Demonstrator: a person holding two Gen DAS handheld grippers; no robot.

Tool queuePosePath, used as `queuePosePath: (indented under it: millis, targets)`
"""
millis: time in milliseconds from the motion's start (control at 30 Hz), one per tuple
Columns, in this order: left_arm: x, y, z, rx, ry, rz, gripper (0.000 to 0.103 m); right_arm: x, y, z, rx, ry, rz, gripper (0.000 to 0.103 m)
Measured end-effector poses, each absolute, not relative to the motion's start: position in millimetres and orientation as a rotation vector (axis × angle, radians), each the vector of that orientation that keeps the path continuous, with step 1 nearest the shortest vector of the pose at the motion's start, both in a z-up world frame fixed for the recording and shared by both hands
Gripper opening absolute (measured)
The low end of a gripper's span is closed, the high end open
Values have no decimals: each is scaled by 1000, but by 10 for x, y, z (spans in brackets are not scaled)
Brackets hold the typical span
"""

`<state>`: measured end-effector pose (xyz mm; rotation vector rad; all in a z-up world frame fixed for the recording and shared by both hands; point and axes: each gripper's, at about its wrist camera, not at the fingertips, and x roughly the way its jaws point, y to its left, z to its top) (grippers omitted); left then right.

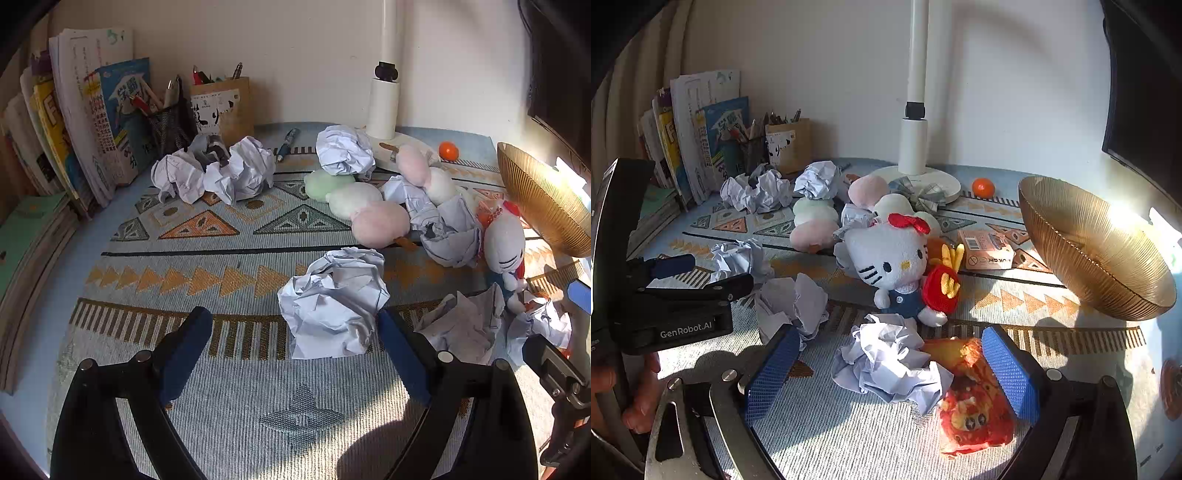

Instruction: Organize objects

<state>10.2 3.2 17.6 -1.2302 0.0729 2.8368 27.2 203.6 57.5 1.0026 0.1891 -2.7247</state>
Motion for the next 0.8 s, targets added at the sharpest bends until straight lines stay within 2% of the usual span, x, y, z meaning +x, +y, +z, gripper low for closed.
queuePosePath:
  millis: [67,100,167,200,300,367,567,800]
  targets:
    - [77,7,158,-1247,48,2815,68,282,2026,569,1008,199,-2728,99]
    - [66,-4,150,-1254,34,2804,65,274,2019,569,1015,204,-2728,98]
    - [63,-14,143,-1256,17,2788,50,268,2031,550,1026,195,-2715,82]
    - [65,-11,150,-1247,13,2784,47,251,2035,534,1045,187,-2706,79]
    - [75,-4,160,-1241,23,2798,47,186,2081,483,1114,144,-2671,62]
    - [84,-6,179,-1228,26,2808,46,205,2137,491,1111,96,-2661,55]
    - [192,25,342,-1133,4,2786,46,472,2526,626,978,-89,-2592,54]
    - [415,792,1161,-825,34,2694,46,544,3560,1252,830,-304,-2850,54]
